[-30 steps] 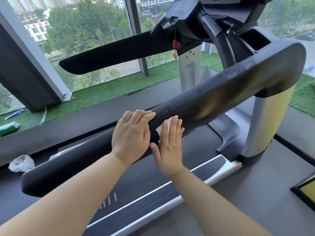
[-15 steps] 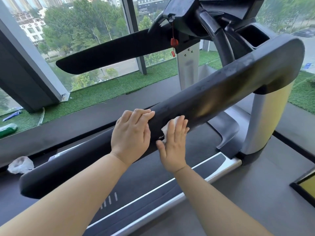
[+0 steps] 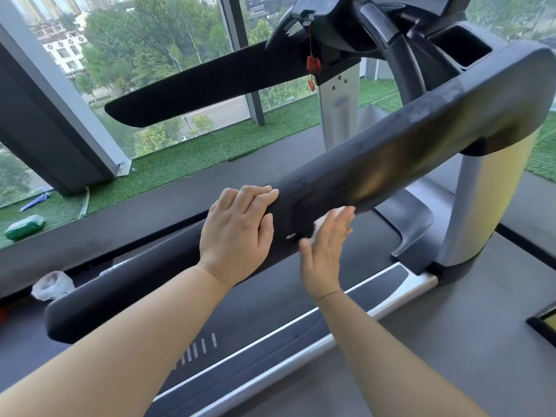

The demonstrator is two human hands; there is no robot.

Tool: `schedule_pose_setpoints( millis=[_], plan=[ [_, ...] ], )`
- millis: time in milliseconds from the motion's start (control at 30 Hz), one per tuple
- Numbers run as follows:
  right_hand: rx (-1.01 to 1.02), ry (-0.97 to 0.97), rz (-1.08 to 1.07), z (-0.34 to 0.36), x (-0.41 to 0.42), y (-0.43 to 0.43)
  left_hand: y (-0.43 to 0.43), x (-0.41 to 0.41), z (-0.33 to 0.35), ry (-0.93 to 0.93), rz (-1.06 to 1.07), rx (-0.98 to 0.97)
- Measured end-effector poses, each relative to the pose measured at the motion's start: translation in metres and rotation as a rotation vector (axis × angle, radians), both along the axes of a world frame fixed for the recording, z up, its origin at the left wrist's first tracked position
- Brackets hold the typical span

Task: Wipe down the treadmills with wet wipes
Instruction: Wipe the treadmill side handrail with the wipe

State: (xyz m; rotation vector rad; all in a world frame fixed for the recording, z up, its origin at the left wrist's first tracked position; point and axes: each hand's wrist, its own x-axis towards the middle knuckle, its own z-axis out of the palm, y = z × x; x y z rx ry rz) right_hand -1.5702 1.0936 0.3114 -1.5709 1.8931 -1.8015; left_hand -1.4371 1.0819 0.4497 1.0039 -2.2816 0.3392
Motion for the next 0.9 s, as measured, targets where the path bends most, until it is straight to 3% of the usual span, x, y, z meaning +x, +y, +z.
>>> schedule_pose_setpoints(
  millis=[133, 200, 333, 533, 733, 900],
  plan=[
    [-0.004, -0.190, -0.058, 0.017, -0.006, -0.008, 0.001, 0.000, 0.001, -0.002, 0.006, -0.005],
    [-0.027, -0.094, 0.030, 0.014, 0.014, -0.002, 0.002, -0.001, 0.001, -0.010, 0.009, -0.007],
    [-0.063, 0.274, 0.097, -0.014, 0.009, 0.007, 0.002, -0.001, 0.002, -0.027, 0.014, -0.002],
    [-0.042, 0.147, -0.002, 0.006, -0.004, -0.001, 0.003, 0.001, 0.003, -0.053, 0.021, 0.017],
    [-0.050, 0.488, -0.003, -0.010, -0.002, 0.008, 0.003, 0.002, 0.005, -0.060, 0.012, 0.036],
    [0.020, 0.296, -0.048, 0.008, 0.005, 0.009, 0.004, 0.005, 0.014, -0.037, -0.036, 0.081]
  ],
)
